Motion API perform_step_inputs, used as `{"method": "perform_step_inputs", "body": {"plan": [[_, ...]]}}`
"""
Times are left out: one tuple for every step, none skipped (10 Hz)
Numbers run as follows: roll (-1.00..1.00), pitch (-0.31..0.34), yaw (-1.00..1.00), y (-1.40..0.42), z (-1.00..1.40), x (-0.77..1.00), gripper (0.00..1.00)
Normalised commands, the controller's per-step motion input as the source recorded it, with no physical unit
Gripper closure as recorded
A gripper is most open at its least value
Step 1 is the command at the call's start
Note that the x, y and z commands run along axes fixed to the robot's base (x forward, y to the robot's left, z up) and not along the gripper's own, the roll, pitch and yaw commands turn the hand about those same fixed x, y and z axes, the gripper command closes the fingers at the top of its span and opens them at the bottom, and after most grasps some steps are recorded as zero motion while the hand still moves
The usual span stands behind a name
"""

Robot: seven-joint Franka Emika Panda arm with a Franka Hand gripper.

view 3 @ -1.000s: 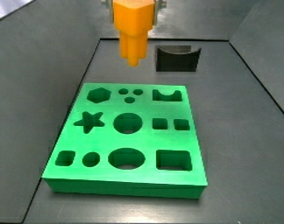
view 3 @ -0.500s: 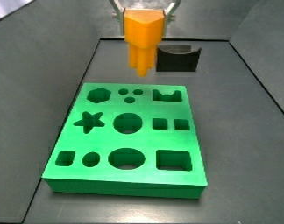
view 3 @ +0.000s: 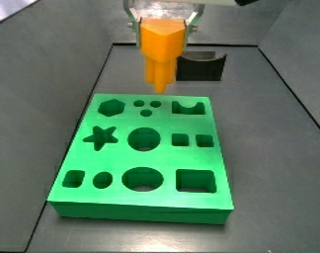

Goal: Pick up the 3 prong object. Move up. Move to above the board. Insert the 3 prong object.
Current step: Insert the 3 prong object.

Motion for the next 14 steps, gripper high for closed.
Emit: {"method": "perform_step_inputs", "body": {"plan": [[0.00, -0.037, 0.00, -0.01, -0.13, 0.00, 1.00], [0.00, -0.043, 0.00, -0.04, -0.16, 0.00, 1.00], [0.00, -0.051, 0.00, -0.08, -0.17, 0.00, 1.00], [0.00, -0.061, 0.00, -0.08, -0.17, 0.00, 1.00], [0.00, -0.074, 0.00, -0.09, -0.19, 0.00, 1.00], [0.00, -0.076, 0.00, -0.06, -0.21, 0.00, 1.00], [0.00, -0.063, 0.00, -0.02, -0.22, 0.00, 1.00], [0.00, -0.063, 0.00, 0.00, -0.23, -0.02, 1.00], [0.00, -0.064, 0.00, 0.00, -0.25, -0.01, 1.00], [0.00, -0.060, 0.00, 0.00, -0.25, -0.02, 1.00], [0.01, -0.049, 0.00, 0.00, -0.23, -0.06, 1.00], [0.00, -0.036, 0.00, 0.00, -0.17, -0.08, 1.00], [0.00, -0.041, 0.00, 0.00, -0.14, -0.07, 1.00], [0.00, -0.041, 0.00, 0.00, -0.13, -0.09, 1.00]]}}
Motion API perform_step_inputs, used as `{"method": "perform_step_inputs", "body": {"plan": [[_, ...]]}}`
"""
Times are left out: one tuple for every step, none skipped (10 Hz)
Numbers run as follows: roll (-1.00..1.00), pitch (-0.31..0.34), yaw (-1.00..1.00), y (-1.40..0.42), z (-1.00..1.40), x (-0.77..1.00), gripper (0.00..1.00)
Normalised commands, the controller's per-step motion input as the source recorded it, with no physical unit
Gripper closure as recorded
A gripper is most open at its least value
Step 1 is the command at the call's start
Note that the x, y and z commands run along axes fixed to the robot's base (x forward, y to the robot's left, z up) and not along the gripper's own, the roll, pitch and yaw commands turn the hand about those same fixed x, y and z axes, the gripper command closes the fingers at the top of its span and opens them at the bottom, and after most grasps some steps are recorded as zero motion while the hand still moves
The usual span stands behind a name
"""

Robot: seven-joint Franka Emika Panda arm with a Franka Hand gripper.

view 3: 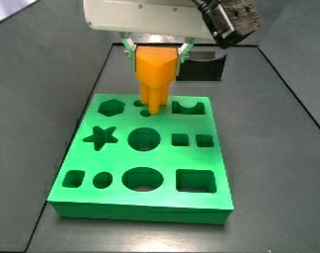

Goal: Pick up the 3 prong object. Move up. Move to above the board. Insert the 3 prong object.
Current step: Insert the 3 prong object.

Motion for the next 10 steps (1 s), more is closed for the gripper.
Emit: {"method": "perform_step_inputs", "body": {"plan": [[0.00, -0.043, 0.00, 0.00, -0.11, -0.13, 1.00], [0.00, -0.027, 0.00, 0.00, -0.05, -0.18, 1.00], [0.00, -0.019, 0.00, 0.00, -0.01, -0.18, 1.00], [0.00, -0.021, 0.00, 0.00, 0.00, -0.18, 1.00], [0.00, -0.036, 0.00, 0.00, -0.03, -0.18, 1.00], [0.00, -0.053, 0.00, 0.00, -0.08, -0.15, 1.00], [0.00, -0.070, 0.00, 0.00, -0.08, -0.10, 1.00], [0.00, -0.074, 0.00, 0.00, -0.09, -0.05, 1.00], [0.00, -0.057, 0.00, 0.00, -0.17, 0.00, 1.00], [0.00, -0.037, 0.06, 0.00, -0.20, 0.00, 1.00]]}}
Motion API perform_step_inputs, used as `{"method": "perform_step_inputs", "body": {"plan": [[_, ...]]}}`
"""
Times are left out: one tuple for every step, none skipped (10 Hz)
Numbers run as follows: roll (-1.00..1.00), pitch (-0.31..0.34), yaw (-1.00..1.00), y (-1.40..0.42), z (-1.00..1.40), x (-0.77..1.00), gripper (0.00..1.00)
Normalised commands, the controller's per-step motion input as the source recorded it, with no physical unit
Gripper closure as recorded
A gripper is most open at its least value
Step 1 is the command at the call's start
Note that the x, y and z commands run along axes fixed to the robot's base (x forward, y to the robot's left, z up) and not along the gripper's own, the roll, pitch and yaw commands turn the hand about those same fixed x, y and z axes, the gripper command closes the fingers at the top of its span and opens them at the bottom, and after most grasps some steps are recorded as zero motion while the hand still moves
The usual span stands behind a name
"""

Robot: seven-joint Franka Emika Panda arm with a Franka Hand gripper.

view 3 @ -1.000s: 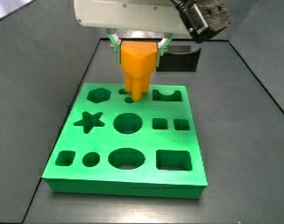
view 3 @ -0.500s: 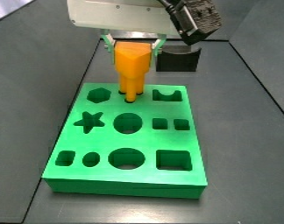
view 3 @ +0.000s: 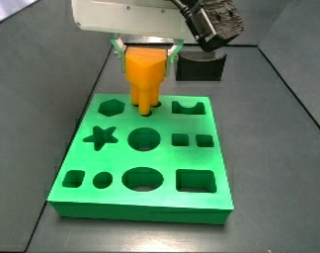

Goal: Pick up the 3 prong object. Move up. Move to above the board. Insert the 3 prong object.
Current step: Insert the 3 prong object.

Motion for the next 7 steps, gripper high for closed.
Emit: {"method": "perform_step_inputs", "body": {"plan": [[0.00, -0.034, 0.05, 0.00, -0.16, 0.00, 1.00], [0.00, -0.030, 0.02, 0.00, -0.09, 0.00, 1.00], [0.00, -0.024, 0.00, 0.00, -0.08, 0.00, 1.00], [0.00, -0.020, 0.00, -0.01, -0.08, 0.00, 1.00], [0.00, -0.013, 0.01, -0.03, -0.05, 0.00, 1.00], [0.03, 0.000, 0.00, -0.04, -0.09, 0.00, 1.00], [0.04, 0.000, 0.00, -0.06, -0.07, 0.00, 1.00]]}}
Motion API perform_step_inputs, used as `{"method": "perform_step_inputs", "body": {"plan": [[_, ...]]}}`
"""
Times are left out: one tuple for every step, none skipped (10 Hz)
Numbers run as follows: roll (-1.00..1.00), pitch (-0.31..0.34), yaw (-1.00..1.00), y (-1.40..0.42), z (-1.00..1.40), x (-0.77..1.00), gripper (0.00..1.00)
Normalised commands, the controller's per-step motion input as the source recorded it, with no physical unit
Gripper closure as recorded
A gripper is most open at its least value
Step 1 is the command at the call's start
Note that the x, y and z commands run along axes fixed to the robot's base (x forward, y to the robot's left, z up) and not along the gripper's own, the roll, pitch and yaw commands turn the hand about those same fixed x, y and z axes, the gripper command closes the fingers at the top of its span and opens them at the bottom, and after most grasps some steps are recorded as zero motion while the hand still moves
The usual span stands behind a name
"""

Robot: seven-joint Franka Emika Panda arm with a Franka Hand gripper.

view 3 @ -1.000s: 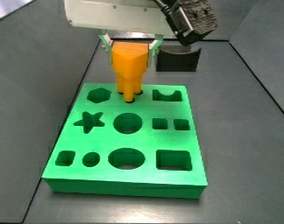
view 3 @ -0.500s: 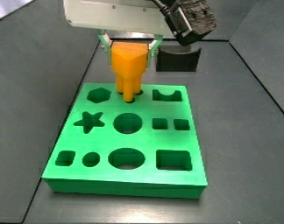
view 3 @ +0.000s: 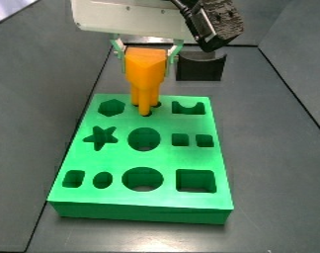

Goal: Pick up the 3 prong object. Move up. Move to above the board. Insert the 3 prong object.
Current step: Insert the 3 prong object.

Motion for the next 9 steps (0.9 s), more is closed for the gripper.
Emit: {"method": "perform_step_inputs", "body": {"plan": [[0.04, 0.000, 0.00, -0.08, -0.06, 0.01, 1.00], [0.04, 0.000, 0.00, -0.06, -0.06, 0.01, 1.00], [0.04, 0.000, 0.00, -0.05, -0.08, 0.08, 1.00], [0.07, 0.000, 0.00, 0.00, -0.17, 0.12, 1.00], [0.09, 0.000, 0.00, 0.00, -0.21, 0.17, 1.00], [0.08, 0.000, 0.00, 0.00, -0.21, 0.19, 1.00], [0.06, 0.000, 0.00, 0.00, -0.18, 0.17, 1.00], [0.05, 0.000, 0.00, 0.00, -0.16, 0.08, 1.00], [0.03, 0.000, 0.00, 0.00, -0.17, 0.02, 1.00]]}}
